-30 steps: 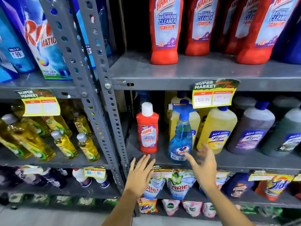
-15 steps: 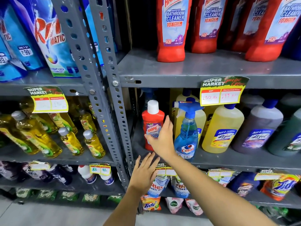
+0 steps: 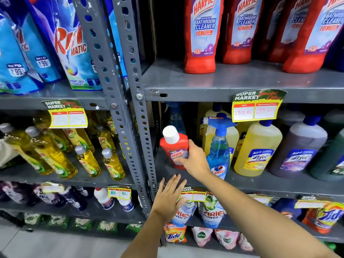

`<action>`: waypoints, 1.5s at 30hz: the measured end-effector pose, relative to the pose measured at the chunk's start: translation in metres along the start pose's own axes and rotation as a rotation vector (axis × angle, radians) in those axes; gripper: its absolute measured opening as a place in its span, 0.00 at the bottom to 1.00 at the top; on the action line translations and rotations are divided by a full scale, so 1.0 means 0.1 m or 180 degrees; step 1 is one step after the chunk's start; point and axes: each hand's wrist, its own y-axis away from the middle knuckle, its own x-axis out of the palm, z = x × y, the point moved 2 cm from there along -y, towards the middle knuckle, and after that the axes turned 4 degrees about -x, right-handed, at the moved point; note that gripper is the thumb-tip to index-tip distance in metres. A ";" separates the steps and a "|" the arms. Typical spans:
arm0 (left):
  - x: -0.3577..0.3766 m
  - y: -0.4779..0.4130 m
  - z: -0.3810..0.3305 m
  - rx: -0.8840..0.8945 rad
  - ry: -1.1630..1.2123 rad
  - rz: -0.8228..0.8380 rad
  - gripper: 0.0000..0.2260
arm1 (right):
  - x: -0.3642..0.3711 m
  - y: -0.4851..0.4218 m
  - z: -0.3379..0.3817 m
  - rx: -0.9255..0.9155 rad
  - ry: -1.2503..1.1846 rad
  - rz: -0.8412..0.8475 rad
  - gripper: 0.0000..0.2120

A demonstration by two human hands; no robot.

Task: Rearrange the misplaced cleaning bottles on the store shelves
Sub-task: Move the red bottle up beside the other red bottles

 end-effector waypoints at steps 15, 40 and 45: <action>-2.48 -0.27 -0.39 0.1303 0.0433 -0.2905 0.17 | -2.52 0.40 1.90 -0.1936 -0.1215 -0.1317 0.24; -3.19 -0.90 -0.54 0.0392 -0.0224 -0.3078 0.24 | -3.16 -0.85 1.33 -0.0567 -0.0150 -0.0728 0.28; -3.19 -0.91 -0.53 0.0412 -0.0256 -0.3156 0.24 | -2.93 -0.77 1.00 -0.0403 0.0533 -0.0837 0.37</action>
